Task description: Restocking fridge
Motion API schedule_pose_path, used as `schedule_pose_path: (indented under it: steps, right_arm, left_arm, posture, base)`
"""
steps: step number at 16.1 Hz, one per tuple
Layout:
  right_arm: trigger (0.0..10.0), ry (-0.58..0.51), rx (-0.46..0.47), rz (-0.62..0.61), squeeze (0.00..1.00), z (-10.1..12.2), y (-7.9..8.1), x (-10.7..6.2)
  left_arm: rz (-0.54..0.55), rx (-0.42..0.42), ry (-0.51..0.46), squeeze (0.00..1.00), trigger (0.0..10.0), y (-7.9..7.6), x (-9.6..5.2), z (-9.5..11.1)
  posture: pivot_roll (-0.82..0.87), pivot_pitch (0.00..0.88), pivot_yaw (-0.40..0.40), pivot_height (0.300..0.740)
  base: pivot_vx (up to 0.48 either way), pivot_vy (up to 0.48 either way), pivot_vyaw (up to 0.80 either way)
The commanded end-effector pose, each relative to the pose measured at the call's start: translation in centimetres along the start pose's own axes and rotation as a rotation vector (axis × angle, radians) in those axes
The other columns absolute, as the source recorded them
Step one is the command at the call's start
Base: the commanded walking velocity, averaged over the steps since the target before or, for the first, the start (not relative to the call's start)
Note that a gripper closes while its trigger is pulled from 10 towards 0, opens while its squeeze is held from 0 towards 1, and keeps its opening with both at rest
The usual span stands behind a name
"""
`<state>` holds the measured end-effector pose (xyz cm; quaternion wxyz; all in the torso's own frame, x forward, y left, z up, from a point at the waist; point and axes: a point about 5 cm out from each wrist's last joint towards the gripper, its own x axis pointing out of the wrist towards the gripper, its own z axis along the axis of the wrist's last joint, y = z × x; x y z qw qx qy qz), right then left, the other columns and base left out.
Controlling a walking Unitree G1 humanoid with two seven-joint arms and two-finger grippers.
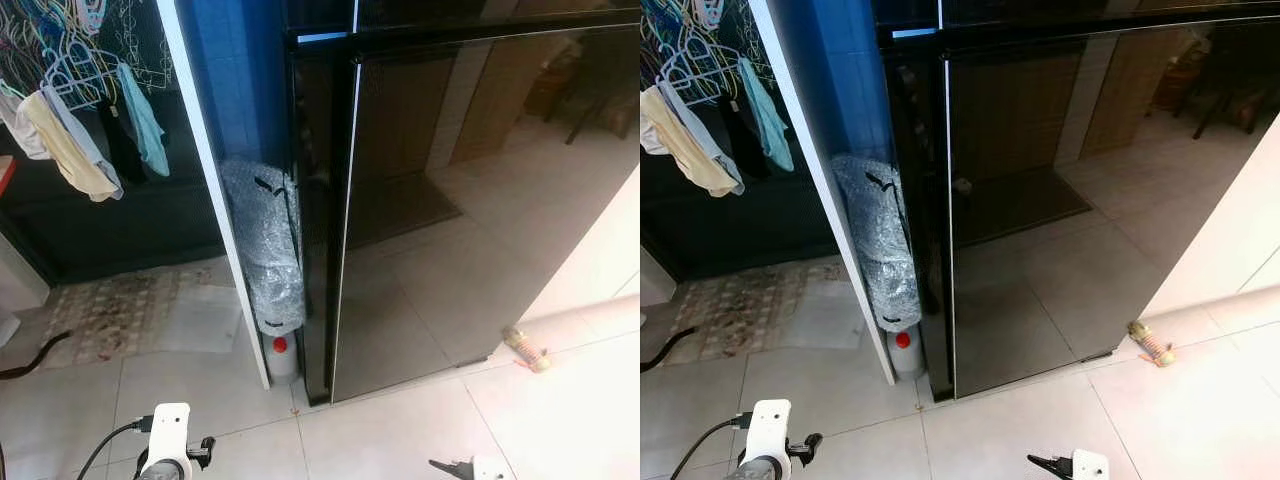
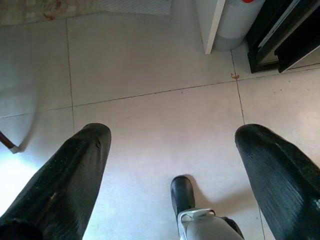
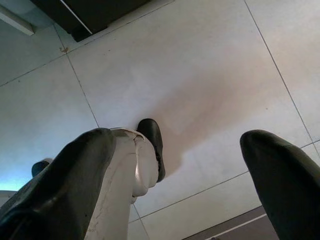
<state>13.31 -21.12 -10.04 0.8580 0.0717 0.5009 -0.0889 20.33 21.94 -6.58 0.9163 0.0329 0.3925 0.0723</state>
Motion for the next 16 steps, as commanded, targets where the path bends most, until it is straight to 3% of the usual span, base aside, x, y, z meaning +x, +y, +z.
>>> schedule_pose_path:
  steps: [1, 16]
  right_arm:
    - [10.0, 0.005, 0.009, -0.006, 0.00, -0.05, -0.21, -0.02]
    - [10.0, 0.007, -0.019, 0.012, 0.00, -0.08, -0.09, -0.03]
  left_arm:
    - [-0.004, 0.020, 0.031, 0.00, 10.0, 0.21, -0.12, -0.61]
    - [-0.015, 0.028, 0.029, 0.00, 10.0, 0.07, -0.13, -0.63]
  posture:
    - [-0.12, 0.000, 0.021, 0.740]
    - [-0.12, 0.000, 0.019, 0.740]
  base:
    - [0.000, -0.345, 0.00]
    - [0.000, -0.372, 0.00]
